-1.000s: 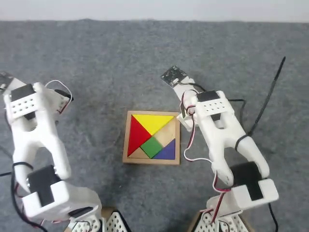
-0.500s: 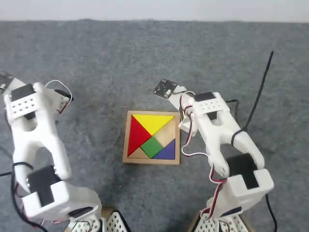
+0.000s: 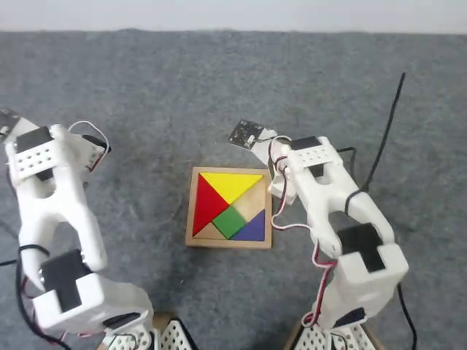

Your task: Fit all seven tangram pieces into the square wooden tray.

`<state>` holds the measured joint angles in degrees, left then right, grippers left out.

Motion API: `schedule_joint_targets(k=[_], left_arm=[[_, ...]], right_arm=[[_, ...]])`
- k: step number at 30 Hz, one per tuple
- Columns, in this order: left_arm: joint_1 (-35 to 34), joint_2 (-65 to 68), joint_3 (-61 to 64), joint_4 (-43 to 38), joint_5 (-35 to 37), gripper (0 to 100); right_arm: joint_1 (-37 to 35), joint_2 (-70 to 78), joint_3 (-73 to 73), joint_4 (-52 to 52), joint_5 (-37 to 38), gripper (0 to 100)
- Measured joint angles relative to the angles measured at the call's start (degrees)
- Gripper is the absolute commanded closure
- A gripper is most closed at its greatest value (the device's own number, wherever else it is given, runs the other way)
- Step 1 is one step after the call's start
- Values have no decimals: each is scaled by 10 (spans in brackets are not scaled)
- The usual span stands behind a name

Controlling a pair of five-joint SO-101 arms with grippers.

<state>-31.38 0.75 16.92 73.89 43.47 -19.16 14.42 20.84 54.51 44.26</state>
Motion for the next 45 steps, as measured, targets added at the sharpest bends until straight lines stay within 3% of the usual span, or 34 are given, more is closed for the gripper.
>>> schedule_joint_targets(k=[16, 22, 33, 45], left_arm=[[0, 0, 0, 0, 0, 706], [0, 0, 0, 0, 0, 706], [0, 0, 0, 0, 0, 706], [0, 0, 0, 0, 0, 706]], right_arm=[[2, 35, -61, 48, 0, 850], [2, 35, -69, 63, -25, 982], [11, 11, -68, 69, -47, 980], [40, -150, -14, 107, -171, 980]])
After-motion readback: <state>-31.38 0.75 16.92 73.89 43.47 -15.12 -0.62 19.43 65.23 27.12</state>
